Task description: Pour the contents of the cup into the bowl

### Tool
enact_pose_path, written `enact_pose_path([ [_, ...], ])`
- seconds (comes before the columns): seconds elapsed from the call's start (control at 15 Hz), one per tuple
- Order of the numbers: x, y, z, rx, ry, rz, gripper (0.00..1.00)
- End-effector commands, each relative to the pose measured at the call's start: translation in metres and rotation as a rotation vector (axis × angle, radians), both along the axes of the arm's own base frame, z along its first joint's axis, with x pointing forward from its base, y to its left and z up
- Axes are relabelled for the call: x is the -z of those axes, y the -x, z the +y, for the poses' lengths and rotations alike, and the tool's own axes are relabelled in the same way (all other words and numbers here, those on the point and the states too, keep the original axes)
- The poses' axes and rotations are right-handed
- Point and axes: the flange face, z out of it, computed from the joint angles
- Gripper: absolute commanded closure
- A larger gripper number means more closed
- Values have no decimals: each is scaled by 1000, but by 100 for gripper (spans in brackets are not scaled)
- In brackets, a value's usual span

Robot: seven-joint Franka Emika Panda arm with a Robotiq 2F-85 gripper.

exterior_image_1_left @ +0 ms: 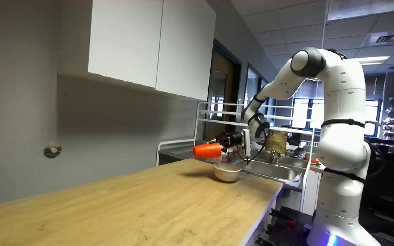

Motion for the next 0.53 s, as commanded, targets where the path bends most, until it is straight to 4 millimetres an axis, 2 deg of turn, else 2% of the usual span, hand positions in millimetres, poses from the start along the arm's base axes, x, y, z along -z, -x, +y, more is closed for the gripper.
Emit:
enact_pose_path([
  [0.0, 9, 5, -10, 20, -103, -78, 99],
  [0.47, 29, 11, -15, 18, -255, -164, 99],
])
